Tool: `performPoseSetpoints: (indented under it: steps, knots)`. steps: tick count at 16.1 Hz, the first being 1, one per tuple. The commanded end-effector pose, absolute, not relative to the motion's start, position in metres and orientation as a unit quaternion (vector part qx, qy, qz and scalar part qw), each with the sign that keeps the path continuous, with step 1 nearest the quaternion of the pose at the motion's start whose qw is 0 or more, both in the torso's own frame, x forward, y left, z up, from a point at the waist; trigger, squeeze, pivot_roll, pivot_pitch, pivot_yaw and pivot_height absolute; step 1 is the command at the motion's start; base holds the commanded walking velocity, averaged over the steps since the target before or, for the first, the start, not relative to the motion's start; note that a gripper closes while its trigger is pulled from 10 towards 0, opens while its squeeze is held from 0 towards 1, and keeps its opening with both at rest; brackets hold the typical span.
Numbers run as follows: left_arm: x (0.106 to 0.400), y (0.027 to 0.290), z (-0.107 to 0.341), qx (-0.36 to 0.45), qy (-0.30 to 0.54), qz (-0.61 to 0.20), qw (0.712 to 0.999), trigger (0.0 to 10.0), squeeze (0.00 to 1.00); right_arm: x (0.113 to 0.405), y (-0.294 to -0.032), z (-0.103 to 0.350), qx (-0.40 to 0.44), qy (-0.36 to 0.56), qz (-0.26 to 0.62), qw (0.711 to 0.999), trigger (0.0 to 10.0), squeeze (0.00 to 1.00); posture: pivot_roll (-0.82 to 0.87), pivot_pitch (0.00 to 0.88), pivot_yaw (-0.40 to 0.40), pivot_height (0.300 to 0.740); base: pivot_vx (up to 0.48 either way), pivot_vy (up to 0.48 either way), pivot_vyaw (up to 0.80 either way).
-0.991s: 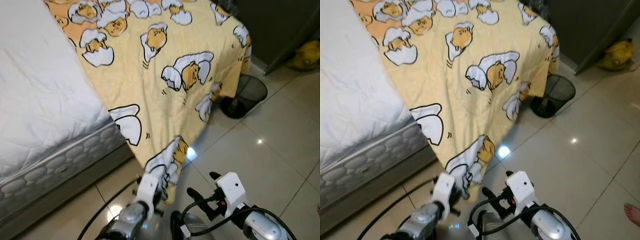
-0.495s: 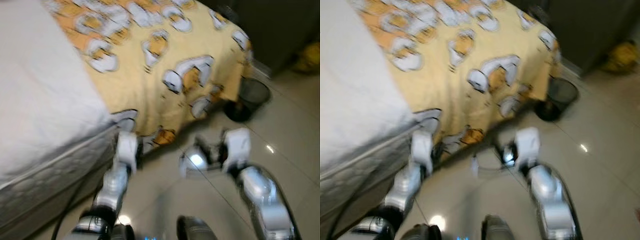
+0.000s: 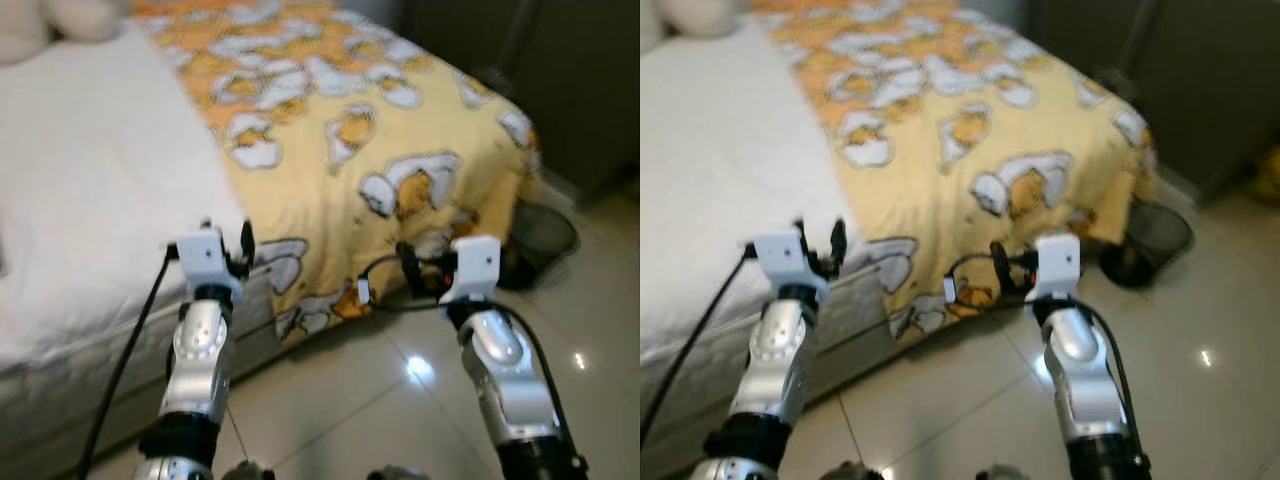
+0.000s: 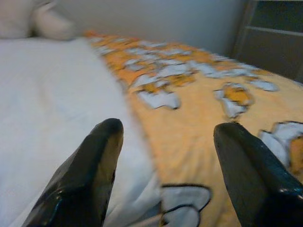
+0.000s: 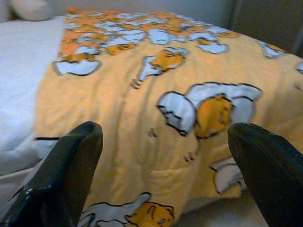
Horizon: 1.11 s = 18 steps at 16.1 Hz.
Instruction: Clean up the room
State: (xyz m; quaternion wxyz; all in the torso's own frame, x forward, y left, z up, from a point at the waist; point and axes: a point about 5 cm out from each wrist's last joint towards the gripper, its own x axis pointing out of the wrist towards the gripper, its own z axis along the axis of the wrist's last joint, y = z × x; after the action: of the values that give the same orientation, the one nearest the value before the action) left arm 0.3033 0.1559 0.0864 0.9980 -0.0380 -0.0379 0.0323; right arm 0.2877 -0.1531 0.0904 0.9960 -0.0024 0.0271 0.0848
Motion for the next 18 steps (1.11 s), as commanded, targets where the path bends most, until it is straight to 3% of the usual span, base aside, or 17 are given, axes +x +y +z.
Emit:
performPoseSetpoints:
  steps: [1,4,7,8,13,15,18]
  knots:
    - [0.303,0.155,0.087,-0.028,-0.034,0.035,0.998,10.0,1.00,0.289,-0.155,0.090,-0.006,0.023,0.083,0.996,10.0,1.00,-0.12,0.000,0.027,0.740,0.000,-0.480,0.76]
    - [0.290,0.169,0.081,0.040,-0.012,0.019,0.999,10.0,1.00,0.284,-0.157,0.085,-0.016,0.016,0.085,0.996,10.0,1.00,-0.13,0.000,0.036,0.740,0.000,-0.480,0.74]
    - [0.283,0.178,0.074,0.033,0.002,0.012,0.999,10.0,1.00,0.278,-0.164,0.076,-0.025,0.027,0.085,0.996,10.0,1.00,-0.14,0.000,0.038,0.740,0.090,-0.451,0.74]
    - [0.281,0.174,0.074,0.008,-0.004,0.024,1.000,10.0,0.00,0.277,-0.166,0.070,-0.024,0.036,0.083,0.996,10.0,1.00,-0.14,0.000,0.039,0.740,0.398,0.000,0.74]
    - [0.275,0.168,0.067,0.005,0.030,0.009,0.999,10.0,0.00,0.269,-0.173,0.064,-0.023,0.038,0.079,0.996,10.0,1.00,-0.14,0.000,0.046,0.740,-0.172,0.233,0.74]
    - [0.275,0.165,0.074,0.034,0.007,0.006,0.999,10.0,0.00,0.265,-0.182,0.062,-0.031,0.031,0.057,0.997,10.0,1.00,-0.14,0.000,0.046,0.740,-0.225,0.000,0.74]
    - [0.282,0.155,0.077,0.026,0.013,0.001,1.000,10.0,0.00,0.271,-0.176,0.060,-0.017,0.038,0.072,0.997,10.0,1.00,-0.14,0.000,0.051,0.740,0.000,-0.254,0.74]
